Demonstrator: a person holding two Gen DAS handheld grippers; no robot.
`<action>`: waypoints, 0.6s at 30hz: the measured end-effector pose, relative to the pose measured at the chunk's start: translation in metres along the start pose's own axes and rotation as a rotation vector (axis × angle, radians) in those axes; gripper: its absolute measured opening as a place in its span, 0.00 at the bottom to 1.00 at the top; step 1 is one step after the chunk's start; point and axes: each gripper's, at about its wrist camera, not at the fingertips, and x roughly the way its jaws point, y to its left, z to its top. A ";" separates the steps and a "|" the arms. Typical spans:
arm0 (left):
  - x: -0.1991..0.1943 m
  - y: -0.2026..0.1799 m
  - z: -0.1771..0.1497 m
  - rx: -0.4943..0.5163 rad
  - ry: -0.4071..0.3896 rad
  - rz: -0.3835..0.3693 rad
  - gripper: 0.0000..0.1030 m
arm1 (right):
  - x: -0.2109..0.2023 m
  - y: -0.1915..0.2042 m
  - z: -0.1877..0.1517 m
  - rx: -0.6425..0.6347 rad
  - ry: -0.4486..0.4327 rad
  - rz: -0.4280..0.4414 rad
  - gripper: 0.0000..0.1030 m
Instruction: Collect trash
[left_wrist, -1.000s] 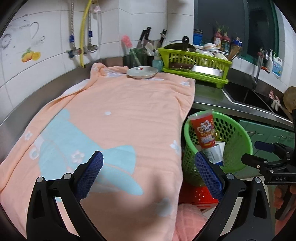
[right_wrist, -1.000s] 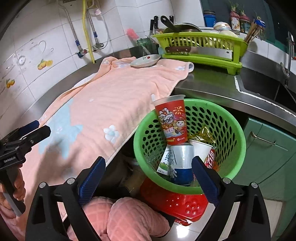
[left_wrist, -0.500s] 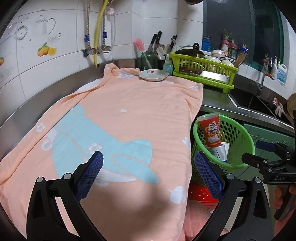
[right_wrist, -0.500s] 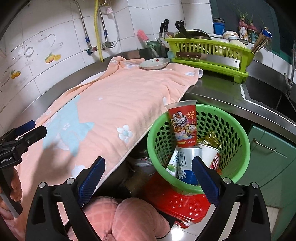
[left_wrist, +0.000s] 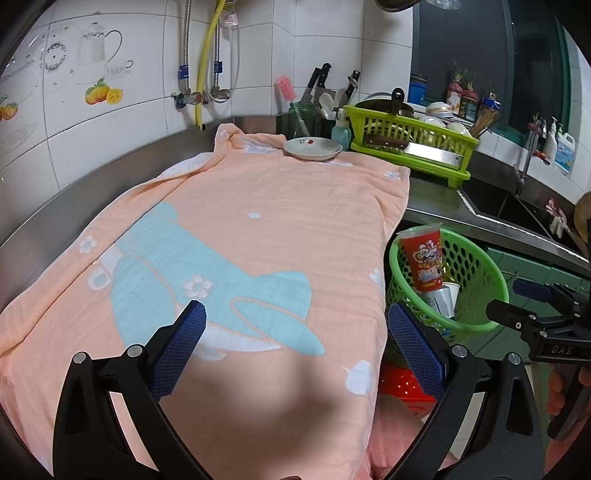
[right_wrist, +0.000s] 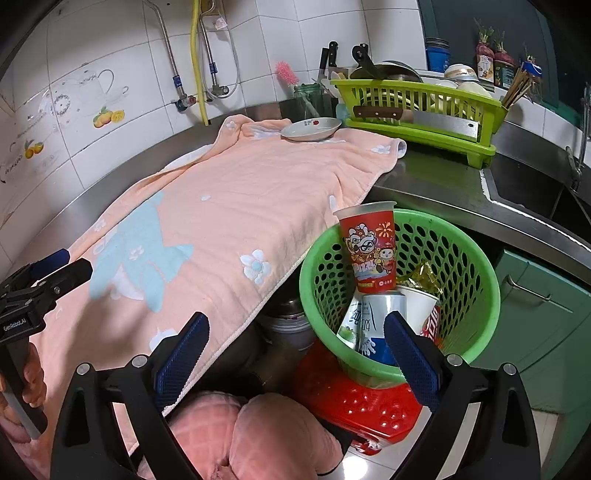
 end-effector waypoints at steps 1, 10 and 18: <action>-0.001 0.000 0.000 0.001 -0.001 0.000 0.95 | -0.001 0.001 0.000 0.000 0.000 0.000 0.90; -0.001 -0.001 -0.001 0.007 0.009 -0.007 0.95 | 0.000 0.006 0.001 -0.002 -0.001 0.000 0.90; 0.000 -0.001 -0.001 0.008 0.012 -0.010 0.95 | -0.001 0.007 0.001 -0.003 0.001 0.002 0.90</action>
